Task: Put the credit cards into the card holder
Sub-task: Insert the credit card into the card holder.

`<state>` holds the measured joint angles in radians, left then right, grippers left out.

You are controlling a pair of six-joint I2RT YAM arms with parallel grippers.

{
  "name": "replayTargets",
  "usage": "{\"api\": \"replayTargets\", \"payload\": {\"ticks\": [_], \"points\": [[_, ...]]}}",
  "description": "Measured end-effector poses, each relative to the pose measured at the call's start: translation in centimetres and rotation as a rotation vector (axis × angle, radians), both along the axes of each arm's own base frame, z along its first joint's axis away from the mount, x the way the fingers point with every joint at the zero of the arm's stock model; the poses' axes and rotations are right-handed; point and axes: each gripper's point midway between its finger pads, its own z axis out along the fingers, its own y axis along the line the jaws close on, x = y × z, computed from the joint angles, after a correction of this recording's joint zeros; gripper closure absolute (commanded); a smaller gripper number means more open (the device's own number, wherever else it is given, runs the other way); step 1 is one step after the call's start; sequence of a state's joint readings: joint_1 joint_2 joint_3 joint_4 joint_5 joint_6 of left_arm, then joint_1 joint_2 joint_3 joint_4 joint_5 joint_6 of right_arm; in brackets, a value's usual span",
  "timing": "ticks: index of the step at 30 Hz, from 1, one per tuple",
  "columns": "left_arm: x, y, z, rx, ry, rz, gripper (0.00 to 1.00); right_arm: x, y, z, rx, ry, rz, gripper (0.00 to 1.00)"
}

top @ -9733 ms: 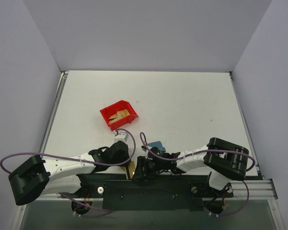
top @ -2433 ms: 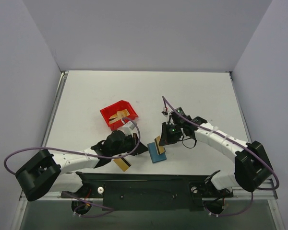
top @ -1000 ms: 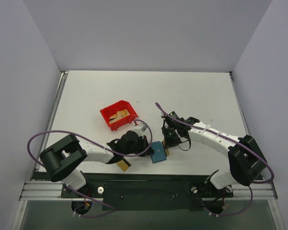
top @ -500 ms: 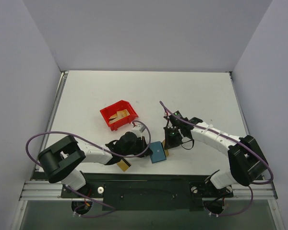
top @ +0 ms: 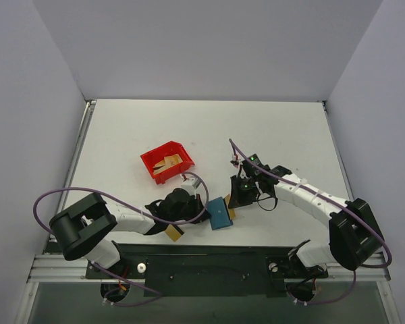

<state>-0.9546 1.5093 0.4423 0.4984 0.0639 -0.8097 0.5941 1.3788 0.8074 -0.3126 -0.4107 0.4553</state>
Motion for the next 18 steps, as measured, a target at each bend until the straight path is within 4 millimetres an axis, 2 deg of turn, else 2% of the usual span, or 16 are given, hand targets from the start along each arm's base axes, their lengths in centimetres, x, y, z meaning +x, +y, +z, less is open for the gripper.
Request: {"api": "replayTargets", "payload": {"ticks": [11, 18], "points": [[-0.2, 0.4, -0.4, 0.000, 0.013, 0.014, 1.00, -0.4, 1.9, 1.5, 0.131, 0.007, 0.014, 1.00], [-0.4, 0.5, -1.3, 0.014, 0.024, 0.013, 1.00, -0.3, 3.3, 1.4, 0.185, 0.024, 0.008, 1.00]]}}
